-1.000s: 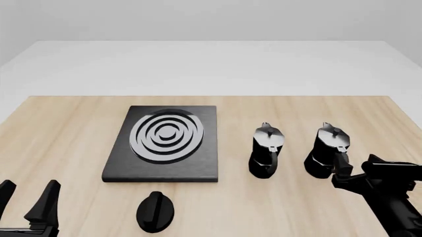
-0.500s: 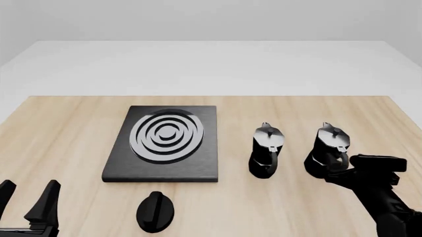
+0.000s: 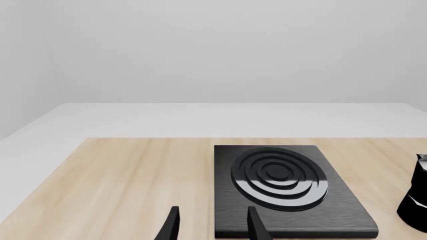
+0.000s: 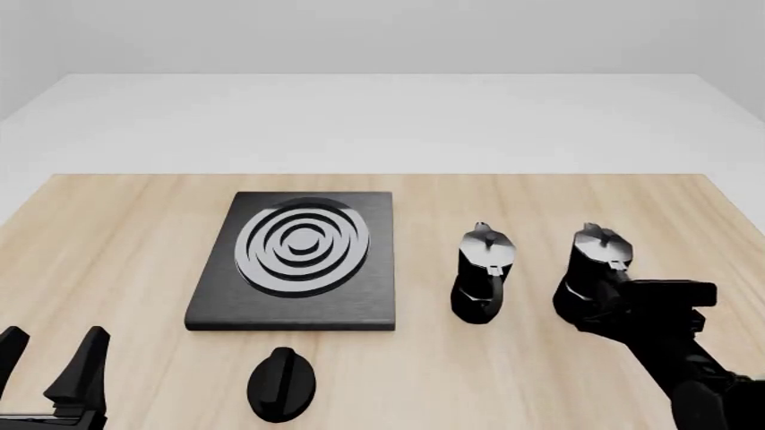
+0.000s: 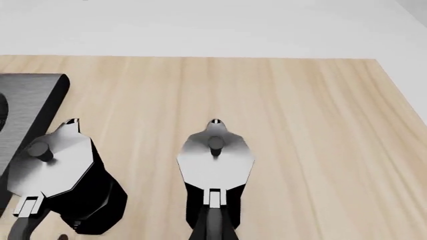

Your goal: Put the right moka pot on the stove.

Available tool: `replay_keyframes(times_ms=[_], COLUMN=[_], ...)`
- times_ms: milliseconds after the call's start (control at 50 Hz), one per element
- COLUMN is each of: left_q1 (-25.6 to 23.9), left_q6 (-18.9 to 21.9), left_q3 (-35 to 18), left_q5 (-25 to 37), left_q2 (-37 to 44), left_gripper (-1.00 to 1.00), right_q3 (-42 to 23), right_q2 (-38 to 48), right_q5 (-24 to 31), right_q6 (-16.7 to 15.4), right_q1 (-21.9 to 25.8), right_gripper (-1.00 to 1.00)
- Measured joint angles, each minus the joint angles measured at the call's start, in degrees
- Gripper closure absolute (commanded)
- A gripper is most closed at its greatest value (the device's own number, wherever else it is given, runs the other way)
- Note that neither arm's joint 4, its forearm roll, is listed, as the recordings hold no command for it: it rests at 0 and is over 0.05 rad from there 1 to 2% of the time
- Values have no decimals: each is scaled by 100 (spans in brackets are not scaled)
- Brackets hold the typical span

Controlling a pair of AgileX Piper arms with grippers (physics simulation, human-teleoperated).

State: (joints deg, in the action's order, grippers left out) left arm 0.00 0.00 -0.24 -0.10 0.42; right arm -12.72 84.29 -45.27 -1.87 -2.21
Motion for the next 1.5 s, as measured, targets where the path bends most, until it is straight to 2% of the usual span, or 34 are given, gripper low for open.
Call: replay_keyframes(times_ms=[360,560,820,980,1140,1300,1500], left_q1=[0,0,0,0,0,0,0], left_q6=[0,0,0,0,0,0,0], left_q3=[0,0,0,0,0,0,0], left_q5=[0,0,0,0,0,0,0], left_q2=[0,0,0,0,0,0,0], left_gripper=[-100,-100,-100,-100,-100,-100,-100], right_q3=[-97,-456,-1108,-1479,-1781,-1998,-2227], right_q2=[-2554,-3810,-4689,-4835,-4776,-4558,-4039], right_q5=[2133,3451,4607,4957,5067,4969,4592], right_q6=[-276,-333,-408,-430,-407,-358,-300], right_q1=[327,512,944,1223,1508,1764,2082], right_gripper=[100,100,100,100,100,100,100])
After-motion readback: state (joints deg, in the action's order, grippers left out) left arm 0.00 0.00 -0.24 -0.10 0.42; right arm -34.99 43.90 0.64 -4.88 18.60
